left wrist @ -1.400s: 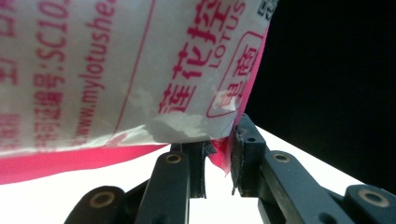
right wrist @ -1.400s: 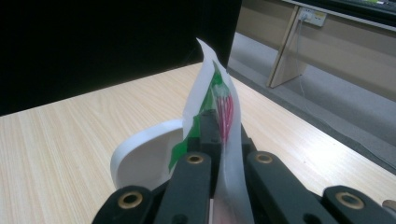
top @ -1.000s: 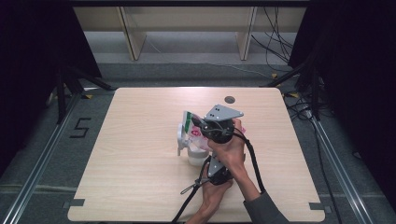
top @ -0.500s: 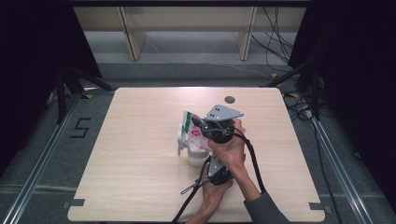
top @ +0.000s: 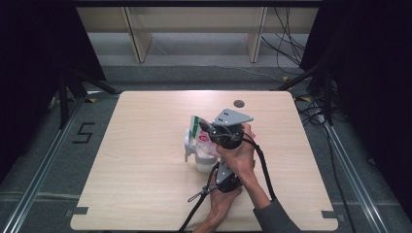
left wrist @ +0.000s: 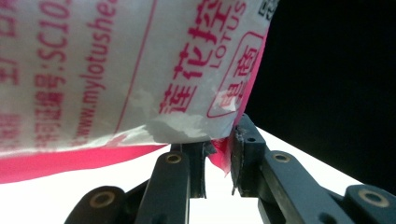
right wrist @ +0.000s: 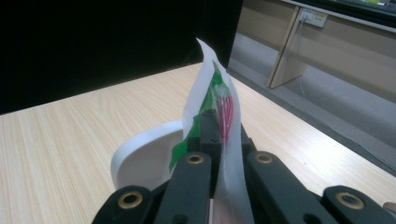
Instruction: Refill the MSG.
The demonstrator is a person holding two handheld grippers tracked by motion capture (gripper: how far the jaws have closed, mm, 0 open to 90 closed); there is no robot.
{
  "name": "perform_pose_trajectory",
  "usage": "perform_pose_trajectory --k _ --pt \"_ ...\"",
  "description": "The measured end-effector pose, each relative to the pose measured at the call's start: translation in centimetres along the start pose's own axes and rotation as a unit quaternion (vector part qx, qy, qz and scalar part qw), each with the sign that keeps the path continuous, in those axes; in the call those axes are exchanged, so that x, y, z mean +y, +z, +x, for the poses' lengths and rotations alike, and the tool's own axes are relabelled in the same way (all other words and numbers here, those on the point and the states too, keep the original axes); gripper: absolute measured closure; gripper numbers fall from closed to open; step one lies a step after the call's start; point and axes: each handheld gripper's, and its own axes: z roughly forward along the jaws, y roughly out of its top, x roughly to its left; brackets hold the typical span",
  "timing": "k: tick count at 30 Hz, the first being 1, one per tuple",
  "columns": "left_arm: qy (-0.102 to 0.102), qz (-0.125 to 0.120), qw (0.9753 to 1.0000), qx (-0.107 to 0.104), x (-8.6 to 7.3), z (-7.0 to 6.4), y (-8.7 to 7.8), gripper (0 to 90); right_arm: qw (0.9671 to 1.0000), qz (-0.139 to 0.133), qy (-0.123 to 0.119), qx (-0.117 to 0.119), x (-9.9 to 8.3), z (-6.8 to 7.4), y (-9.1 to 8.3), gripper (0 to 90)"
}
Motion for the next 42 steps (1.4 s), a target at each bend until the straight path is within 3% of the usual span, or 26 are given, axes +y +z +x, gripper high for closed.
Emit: perform_pose_trajectory --k 2,4,7,10,12,14,16,18,19,25,26,28,29,35,38,40,42 --pt "-0.001 -0.001 1.0 0.0 -0.02 0.0 0.01 77.3 0.9999 0.006 0.009 0.002 0.03 0.28 -0.02 90.0" --pt "-0.003 0.0 1.0 0.001 -0.06 -0.02 0.04 77.3 1.0 0.003 -0.004 -0.005 -0.04 0.13 0.18 90.0" --pt "-0.001 -0.001 1.0 0.001 0.01 -0.06 0.0 77.3 0.9999 0.006 0.011 -0.004 0.02 0.27 -0.09 89.9" --pt "-0.003 0.002 1.0 -0.002 0.06 0.0 -0.02 77.3 1.0 0.005 0.004 0.007 0.07 0.25 0.11 90.0" --pt "-0.006 0.002 1.0 -0.002 0.03 -0.03 -0.01 77.3 1.0 0.004 -0.004 -0.004 0.04 0.07 0.09 89.9" --pt "-0.002 0.002 1.0 -0.002 0.09 0.03 -0.04 77.3 1.0 -0.004 0.001 -0.008 0.05 0.11 0.07 89.9" --pt "-0.001 0.004 1.0 0.001 0.13 0.04 -0.02 77.3 1.0 0.004 0.006 0.002 0.09 0.24 0.05 89.9" --pt "-0.003 0.002 1.0 0.005 0.05 0.0 0.07 77.3 1.0 -0.001 -0.002 -0.008 0.03 0.15 0.19 90.0" --pt "-0.004 0.004 1.0 0.001 0.06 -0.03 0.03 77.3 0.9999 0.01 0.008 0.002 0.03 0.14 0.11 90.0" --pt "-0.004 0.0 1.0 0.001 0.09 0.04 0.13 77.3 0.9999 0.001 -0.003 -0.01 0.02 0.0 0.28 89.9" --pt "-0.002 0.002 1.0 0.0 0.12 0.05 0.08 77.3 1.0 -0.002 0.0 0.002 0.03 -0.07 0.34 89.9" --pt "-0.003 -0.001 1.0 0.001 0.12 0.05 0.14 77.3 0.9999 0.0 0.004 -0.01 0.06 0.07 0.23 90.0" --pt "-0.003 0.0 1.0 0.001 0.1 0.06 0.16 77.3 1.0 0.001 -0.006 -0.004 0.09 -0.08 0.27 90.0" --pt "-0.002 -0.001 1.0 0.001 0.15 0.05 0.18 77.3 1.0 0.004 0.006 0.004 0.04 0.0 0.31 89.9" --pt "0.0 0.003 1.0 -0.001 0.15 0.04 0.25 77.3 0.9999 0.002 -0.008 -0.008 0.08 -0.1 0.27 90.0" --pt "0.0 0.002 1.0 -0.003 0.14 0.05 0.25 77.3 0.9999 0.008 0.006 0.002 0.01 -0.09 0.26 89.9" --pt "0.0 0.001 1.0 0.0 0.21 0.03 0.22 77.3 1.0 0.001 -0.004 -0.007 0.12 -0.21 0.08 89.9"
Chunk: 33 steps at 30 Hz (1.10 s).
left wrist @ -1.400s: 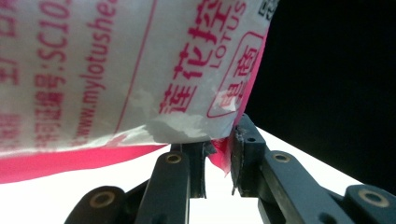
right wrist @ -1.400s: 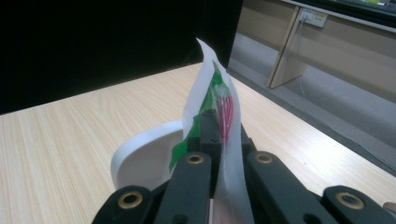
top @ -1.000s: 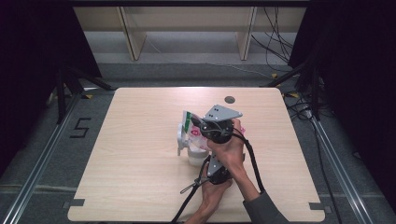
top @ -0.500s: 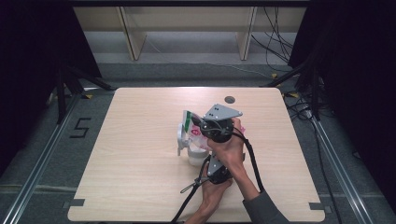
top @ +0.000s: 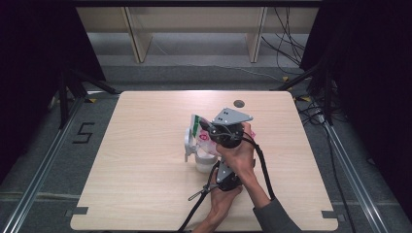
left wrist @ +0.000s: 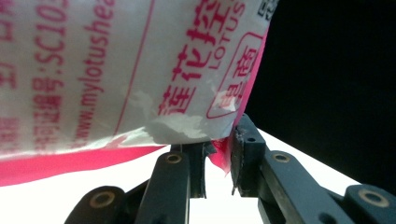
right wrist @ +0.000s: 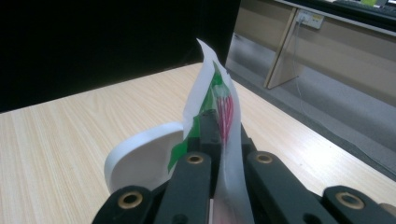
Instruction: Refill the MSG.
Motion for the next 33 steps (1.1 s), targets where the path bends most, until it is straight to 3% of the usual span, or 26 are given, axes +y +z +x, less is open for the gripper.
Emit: perform_pose_trajectory --k 4,5,7,8,9,13,16,20,22,27,33 --pt "-0.003 0.002 1.0 0.0 -0.14 0.02 0.06 77.3 0.9999 0.01 0.0 0.003 -0.13 0.12 0.18 90.0" --pt "-0.003 0.002 1.0 0.0 -0.13 0.02 0.04 77.3 0.9997 0.016 0.016 0.004 -0.18 0.36 0.12 89.9" --pt "0.0 -0.001 1.0 0.001 -0.04 -0.02 0.0 77.3 1.0 0.002 -0.001 0.006 -0.07 0.11 0.14 89.9" --pt "0.001 0.0 1.0 0.007 0.0 -0.08 -0.01 77.3 1.0 -0.003 0.005 -0.002 -0.02 0.24 0.04 90.0" --pt "0.0 -0.002 1.0 0.006 -0.02 -0.12 0.04 77.3 1.0 -0.003 0.003 0.008 0.04 0.14 0.0 90.0" --pt "-0.002 0.002 1.0 0.0 -0.16 -0.01 0.05 77.3 0.9999 0.014 0.008 0.006 -0.2 0.2 0.2 90.0" --pt "0.0 -0.003 1.0 0.001 -0.08 -0.05 0.03 77.3 1.0 -0.002 0.005 -0.003 -0.07 0.2 0.07 89.9" --pt "-0.002 -0.002 1.0 0.002 -0.22 -0.04 0.07 77.3 1.0 0.005 0.0 -0.001 -0.15 0.21 0.18 89.9" --pt "-0.001 -0.002 1.0 0.001 -0.17 -0.06 0.02 77.3 0.9999 0.009 0.011 0.008 -0.15 0.21 0.13 89.9" --pt "-0.003 -0.001 1.0 0.001 -0.24 -0.07 0.07 77.3 1.0 0.004 0.003 -0.004 -0.21 0.26 0.24 89.9" --pt "-0.007 -0.002 1.0 -0.001 -0.25 -0.16 0.08 77.2 0.9999 0.012 0.005 0.002 -0.14 0.27 0.06 89.9"
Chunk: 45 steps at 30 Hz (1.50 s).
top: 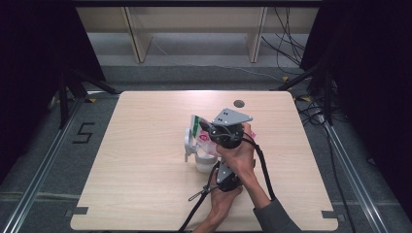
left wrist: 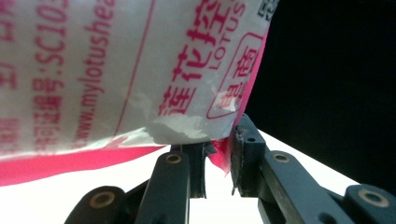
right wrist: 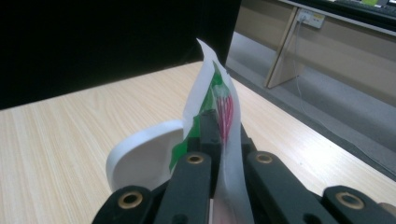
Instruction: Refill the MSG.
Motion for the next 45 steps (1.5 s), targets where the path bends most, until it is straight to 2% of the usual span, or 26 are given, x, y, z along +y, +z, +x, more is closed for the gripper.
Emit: perform_pose_trajectory --k 1,4,6,9,11,12,15,16,17,19,21,22,23,26,28,29,30,31,34,35,36,37,39,40,42,45 --pt "0.0 0.001 1.0 -0.001 0.0 0.0 0.0 77.2 0.9999 -0.008 -0.006 -0.008 -0.1 0.0 0.2 89.9" --pt "0.0 0.0 1.0 -0.002 0.0 0.0 0.0 77.3 1.0 -0.001 0.004 0.002 0.0 0.0 0.1 89.9" --pt "0.003 0.0 1.0 -0.001 0.1 0.1 0.0 77.3 1.0 -0.004 -0.005 -0.002 0.0 -0.2 0.0 89.9" --pt "0.003 0.001 1.0 -0.001 0.0 0.1 0.0 77.3 1.0 -0.002 0.005 0.005 0.0 -0.1 0.1 89.9" --pt "0.003 0.001 1.0 0.0 0.0 0.1 0.0 77.2 1.0 -0.004 0.006 0.001 0.0 -0.1 0.0 89.9" --pt "0.004 0.001 1.0 0.0 0.0 0.1 -0.1 77.3 0.9999 -0.009 -0.002 -0.005 0.0 -0.2 0.0 89.9" --pt "0.007 0.009 0.9999 0.001 0.0 0.2 -0.2 77.2 0.9999 -0.012 -0.004 -0.003 0.0 -0.3 -0.1 89.9" --pt "0.008 0.009 0.9999 0.001 0.0 0.2 -0.2 77.2 0.9999 -0.007 0.011 -0.001 0.0 -0.2 -0.3 90.0" --pt "0.008 0.011 0.9999 0.002 0.0 0.3 -0.2 77.2 0.9999 -0.013 0.006 -0.005 0.0 -0.3 -0.2 90.0" --pt "0.008 0.012 0.9999 0.003 0.0 0.2 -0.3 77.2 0.9999 -0.005 0.014 0.007 0.1 -0.3 -0.5 90.0" --pt "0.009 0.011 0.9999 0.001 0.1 0.2 -0.3 77.1 0.9998 -0.018 0.006 -0.002 0.1 -0.3 -0.5 90.0" --pt "0.008 0.008 0.9999 -0.001 0.0 0.1 -0.3 77.1 0.9998 -0.017 0.005 0.002 0.1 -0.4 -0.6 90.0" --pt "0.008 0.008 0.9999 0.0 0.0 0.1 -0.3 77.1 0.9998 -0.009 0.013 0.011 0.1 -0.4 -0.8 90.0" --pt "0.009 0.013 0.9999 -0.001 0.0 0.3 -0.4 76.9 0.9998 -0.018 0.008 0.007 0.2 -0.5 -1.2 90.0" --pt "0.008 0.015 0.9999 0.0 0.0 0.4 -0.4 76.8 0.9995 -0.018 0.027 0.007 0.2 -0.5 -1.5 90.0" --pt "0.008 0.017 0.9998 0.003 0.0 0.4 -0.5 76.8 0.9996 -0.019 0.021 0.008 0.3 -0.6 -1.5 90.0" --pt "0.008 0.019 0.9998 0.007 -0.1 0.5 -0.6 76.6 0.9993 -0.022 0.029 0.011 0.2 -0.7 -1.6 90.0" --pt "0.003 0.017 0.9998 0.004 -0.1 0.5 -0.6 76.5 0.9992 -0.026 0.026 0.016 0.2 -0.8 -1.6 90.0" --pt "0.009 0.024 0.9996 0.009 -0.2 0.7 -0.8 76.0 0.9991 -0.036 0.021 0.006 0.2 -1.1 -1.9 90.0" --pt "0.006 0.024 0.9997 0.008 -0.3 0.6 -0.8 76.0 0.9989 -0.034 0.033 0.005 0.2 -1.0 -2.1 90.0" --pt "0.01 0.026 0.9996 0.009 -0.3 0.7 -0.8 76.0 0.9989 -0.031 0.034 0.008 0.2 -1.0 -2.3 90.0" --pt "-0.009 0.01 0.9999 0.006 -0.4 0.5 -0.7 76.0 0.9991 -0.032 0.028 0.009 0.2 -1.2 -2.4 90.0" --pt "-0.005 0.014 0.9999 0.006 -0.5 0.5 -0.8 76.0 0.999 -0.04 0.021 0.004 0.1 -1.4 -2.7 90.0" --pt "-0.003 0.019 0.9998 0.005 -0.5 0.5 -0.8 75.9 0.9988 -0.038 0.032 0.004 0.1 -1.3 -3.0 90.0" --pt "-0.007 0.023 0.9997 0.003 -0.6 0.4 -0.8 75.6 0.9989 -0.039 0.025 0.004 0.0 -1.6 -3.4 90.0" --pt "-0.002 0.029 0.9996 0.002 -0.6 0.4 -0.8 75.1 0.9983 -0.049 0.03 0.009 -0.3 -2.0 -4.0 90.0"
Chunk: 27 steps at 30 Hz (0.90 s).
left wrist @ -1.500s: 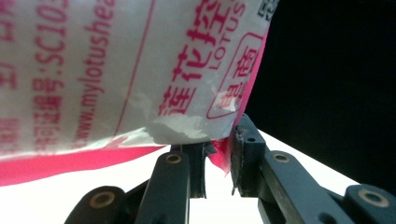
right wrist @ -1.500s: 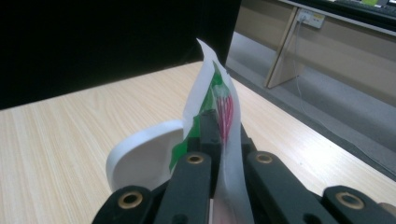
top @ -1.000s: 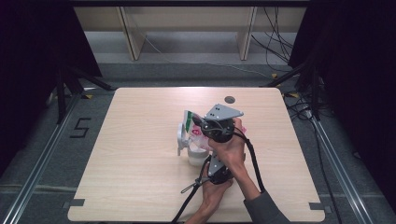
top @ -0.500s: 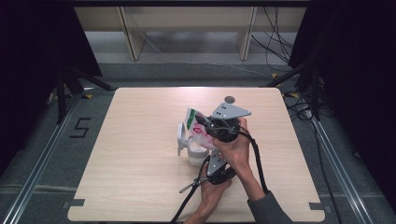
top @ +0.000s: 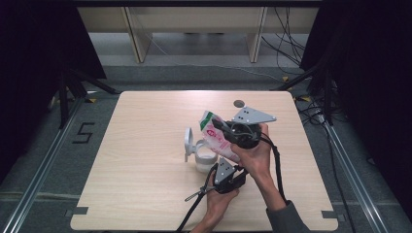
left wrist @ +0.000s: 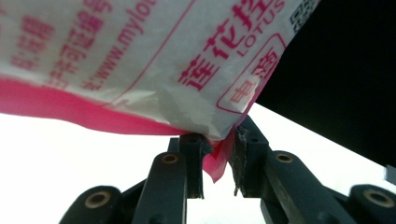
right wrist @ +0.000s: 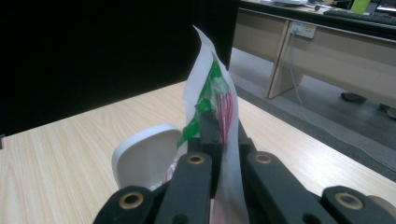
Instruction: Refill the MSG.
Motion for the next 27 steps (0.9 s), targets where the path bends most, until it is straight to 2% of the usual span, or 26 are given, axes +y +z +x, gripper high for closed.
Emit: perform_pose_trajectory --k 2,3,4,5,6,7,8,9,10,11,12,13,15,18,20,22,23,24,25,26,27 --pt "-0.001 0.002 1.0 -0.002 0.0 0.0 0.0 74.8 0.9999 -0.001 0.009 -0.007 -0.1 -0.1 -0.4 90.0" --pt "-0.002 0.005 1.0 -0.001 0.0 0.1 0.0 74.3 1.0 -0.005 0.004 -0.002 -0.1 -0.4 -0.7 90.0" --pt "-0.001 0.006 1.0 -0.001 0.0 0.1 -0.1 73.8 0.9999 -0.008 0.011 0.002 -0.1 -0.5 -0.9 90.0" --pt "0.016 0.023 0.9996 0.001 0.1 0.4 -0.3 73.3 0.9998 -0.011 0.013 -0.004 -0.1 -0.5 -1.1 90.0" --pt "-0.001 0.01 0.9999 0.001 0.0 0.2 -0.2 73.0 0.9998 -0.012 0.018 -0.001 -0.1 -0.7 -1.3 90.0" --pt "0.0 0.009 1.0 0.0 0.0 0.3 -0.3 72.5 0.9995 -0.008 0.03 0.003 -0.1 -0.5 -1.5 90.0" --pt "0.007 0.017 0.9998 0.002 0.0 0.5 -0.4 71.6 0.9996 -0.012 0.027 0.001 -0.2 -0.7 -1.6 90.0" --pt "-0.004 0.006 1.0 0.007 0.0 0.4 -0.5 70.9 0.9994 -0.013 0.031 0.007 -0.2 -0.8 -1.7 90.0" --pt "-0.003 0.013 0.9999 0.001 0.0 0.4 -0.6 70.2 0.9992 -0.016 0.037 0.002 -0.3 -0.9 -2.0 90.0" --pt "-0.005 0.012 0.9999 0.002 0.0 0.4 -0.7 69.4 0.9989 -0.02 0.042 0.012 -0.3 -1.1 -2.1 90.0" --pt "0.002 0.015 0.9999 0.005 0.1 0.5 -0.9 68.4 0.9989 -0.024 0.041 0.007 -0.4 -1.2 -2.3 90.0" --pt "0.026 0.018 0.9991 0.028 0.2 0.7 -1.1 67.2 0.9985 -0.026 0.047 0.014 -0.5 -1.4 -2.4 90.0" --pt "0.027 0.028 0.9988 0.03 0.3 0.7 -1.3 65.2 0.9983 -0.028 0.05 0.009 -0.6 -1.6 -2.9 90.0" --pt "0.03 0.033 0.9987 0.025 0.3 0.9 -1.4 64.1 0.998 -0.034 0.052 0.008 -0.8 -2.1 -3.5 90.0" --pt "0.028 0.038 0.9985 0.027 0.3 1.0 -1.5 62.8 0.9969 -0.039 0.068 0.01 -1.1 -2.2 -3.9 90.0" --pt "0.027 0.037 0.9988 0.019 0.4 1.1 -1.7 60.2 0.9964 -0.042 0.073 0.009 -1.3 -2.5 -4.3 90.0" --pt "0.03 0.038 0.9986 0.02 0.4 1.2 -1.8 59.7 0.9967 -0.047 0.066 0.007 -1.4 -2.7 -4.5 90.0" --pt "0.028 0.04 0.9986 0.02 0.5 1.2 -2.0 59.2 0.9959 -0.045 0.078 0.008 -1.4 -2.6 -4.7 90.0" --pt "0.032 0.046 0.9982 0.023 0.6 1.2 -2.2 58.3 0.9957 -0.047 0.079 0.009 -1.5 -2.7 -4.9 90.0" --pt "0.03 0.043 0.9985 0.016 0.6 1.2 -2.2 57.2 0.9957 -0.053 0.075 0.01 -1.6 -2.8 -5.0 90.0" --pt "0.028 0.046 0.9985 0.014 0.7 1.2 -2.3 54.9 0.995 -0.051 0.085 0.009 -1.6 -2.7 -5.2 90.0"
